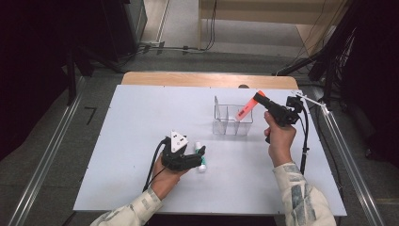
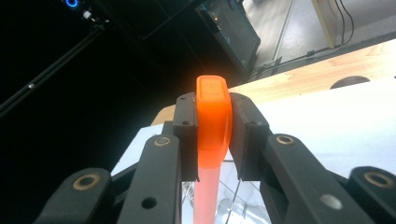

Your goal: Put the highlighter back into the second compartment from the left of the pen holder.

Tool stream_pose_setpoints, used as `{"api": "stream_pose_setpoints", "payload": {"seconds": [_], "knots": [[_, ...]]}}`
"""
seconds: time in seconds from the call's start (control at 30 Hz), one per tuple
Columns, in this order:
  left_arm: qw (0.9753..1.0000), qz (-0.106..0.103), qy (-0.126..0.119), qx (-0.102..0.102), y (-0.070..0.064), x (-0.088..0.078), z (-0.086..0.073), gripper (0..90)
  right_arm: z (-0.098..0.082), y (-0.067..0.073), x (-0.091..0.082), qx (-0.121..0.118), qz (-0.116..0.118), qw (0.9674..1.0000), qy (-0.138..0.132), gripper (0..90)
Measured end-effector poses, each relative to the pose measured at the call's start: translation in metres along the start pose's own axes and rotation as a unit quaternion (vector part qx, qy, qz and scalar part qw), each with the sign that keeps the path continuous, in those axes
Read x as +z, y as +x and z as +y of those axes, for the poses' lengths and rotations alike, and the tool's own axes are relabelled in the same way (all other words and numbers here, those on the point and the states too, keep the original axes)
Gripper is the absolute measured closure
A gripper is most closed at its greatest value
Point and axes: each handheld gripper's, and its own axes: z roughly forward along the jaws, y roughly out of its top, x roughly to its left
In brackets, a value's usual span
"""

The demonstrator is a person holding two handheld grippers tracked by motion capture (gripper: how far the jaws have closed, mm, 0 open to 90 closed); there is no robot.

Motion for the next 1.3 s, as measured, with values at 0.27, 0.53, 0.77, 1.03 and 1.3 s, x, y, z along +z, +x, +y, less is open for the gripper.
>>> {"api": "stream_pose_setpoints", "payload": {"seconds": [0.27, 0.53, 0.77, 1.03, 1.3], "knots": [[1.0, 0.002, -0.001, -0.001, 0.002, 0.001, 0.0, 23.0, -0.005, 0.0, 0.013, -0.009, -0.01, 0.9998, 0.012, 72.0], [1.0, 0.004, 0.001, -0.006, 0.004, 0.001, -0.001, 23.0, -0.016, 0.006, 0.023, -0.045, -0.028, 0.9982, 0.028, 72.0], [0.9999, 0.006, 0.002, -0.01, 0.006, 0.001, -0.002, 23.0, -0.028, 0.01, 0.032, -0.071, -0.045, 0.9955, 0.042, 71.9], [0.9999, 0.006, 0.004, -0.01, 0.006, 0.001, -0.002, 23.0, -0.041, 0.014, 0.038, -0.105, -0.065, 0.9908, 0.054, 71.8], [0.9999, 0.006, 0.005, -0.009, 0.006, 0.002, -0.003, 23.0, -0.05, 0.016, 0.041, -0.132, -0.079, 0.9856, 0.072, 70.8]]}}
